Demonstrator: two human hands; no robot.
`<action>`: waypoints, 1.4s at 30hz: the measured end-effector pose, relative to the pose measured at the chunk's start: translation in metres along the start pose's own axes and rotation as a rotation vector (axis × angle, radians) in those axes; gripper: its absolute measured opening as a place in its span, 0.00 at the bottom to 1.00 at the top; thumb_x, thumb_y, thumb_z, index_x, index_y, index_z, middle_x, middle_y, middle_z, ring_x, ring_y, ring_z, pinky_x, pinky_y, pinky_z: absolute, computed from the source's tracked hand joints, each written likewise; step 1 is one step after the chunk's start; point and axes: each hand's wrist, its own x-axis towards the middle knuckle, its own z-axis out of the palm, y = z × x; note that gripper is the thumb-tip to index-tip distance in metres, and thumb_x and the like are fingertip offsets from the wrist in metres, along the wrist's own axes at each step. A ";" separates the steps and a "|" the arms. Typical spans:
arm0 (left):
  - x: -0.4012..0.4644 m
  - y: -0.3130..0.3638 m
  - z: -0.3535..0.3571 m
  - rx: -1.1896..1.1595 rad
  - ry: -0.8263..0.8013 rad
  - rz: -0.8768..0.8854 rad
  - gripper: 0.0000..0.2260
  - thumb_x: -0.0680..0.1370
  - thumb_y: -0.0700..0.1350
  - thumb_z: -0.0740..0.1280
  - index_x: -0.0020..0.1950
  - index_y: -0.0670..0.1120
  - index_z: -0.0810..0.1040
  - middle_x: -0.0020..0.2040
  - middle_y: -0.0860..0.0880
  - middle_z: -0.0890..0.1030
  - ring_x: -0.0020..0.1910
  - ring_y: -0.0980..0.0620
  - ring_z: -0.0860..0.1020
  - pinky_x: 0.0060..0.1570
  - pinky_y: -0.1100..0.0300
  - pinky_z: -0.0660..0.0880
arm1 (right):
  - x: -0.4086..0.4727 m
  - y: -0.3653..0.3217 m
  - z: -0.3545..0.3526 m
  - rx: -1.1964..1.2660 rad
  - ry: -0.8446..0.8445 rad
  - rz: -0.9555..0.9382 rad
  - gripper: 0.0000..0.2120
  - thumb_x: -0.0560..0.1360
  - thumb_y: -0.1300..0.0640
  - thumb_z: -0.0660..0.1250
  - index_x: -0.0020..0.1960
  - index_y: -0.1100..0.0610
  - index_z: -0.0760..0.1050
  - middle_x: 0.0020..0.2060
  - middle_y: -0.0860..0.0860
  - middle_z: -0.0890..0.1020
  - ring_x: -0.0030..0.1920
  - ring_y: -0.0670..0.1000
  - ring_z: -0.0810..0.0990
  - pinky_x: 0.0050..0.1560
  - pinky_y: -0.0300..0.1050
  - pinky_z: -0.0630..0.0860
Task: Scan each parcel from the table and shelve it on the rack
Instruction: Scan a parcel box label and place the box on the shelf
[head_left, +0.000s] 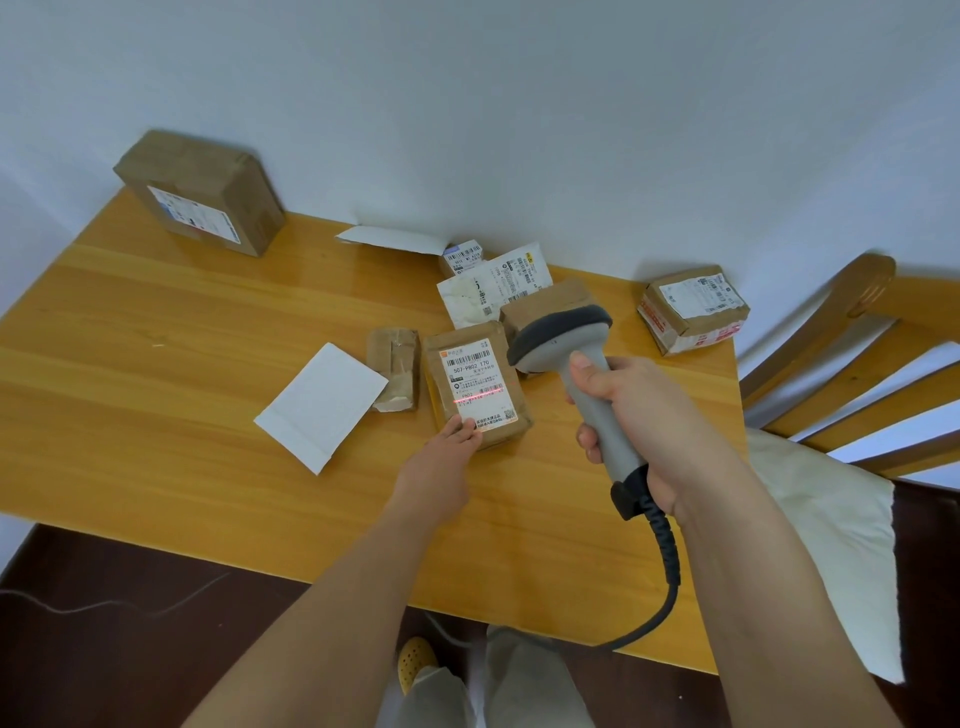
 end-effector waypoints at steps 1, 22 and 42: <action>0.000 0.000 0.000 -0.001 -0.002 -0.002 0.33 0.79 0.34 0.60 0.80 0.53 0.53 0.80 0.57 0.49 0.78 0.59 0.44 0.71 0.56 0.66 | 0.000 0.000 -0.001 0.007 0.004 -0.001 0.16 0.81 0.52 0.64 0.60 0.65 0.72 0.42 0.57 0.73 0.25 0.48 0.71 0.27 0.42 0.68; 0.031 0.011 0.003 -0.863 0.339 -0.717 0.31 0.73 0.53 0.74 0.68 0.40 0.65 0.66 0.42 0.69 0.65 0.41 0.70 0.63 0.47 0.72 | -0.008 0.000 -0.014 0.015 0.008 -0.004 0.16 0.80 0.50 0.65 0.57 0.63 0.73 0.38 0.56 0.73 0.23 0.47 0.72 0.25 0.41 0.70; 0.020 0.036 0.027 -1.342 0.493 -0.722 0.15 0.77 0.42 0.71 0.63 0.40 0.78 0.60 0.44 0.81 0.49 0.51 0.76 0.50 0.59 0.72 | -0.029 0.005 -0.026 0.108 -0.036 -0.031 0.11 0.80 0.52 0.64 0.53 0.60 0.75 0.41 0.54 0.76 0.25 0.48 0.71 0.29 0.44 0.69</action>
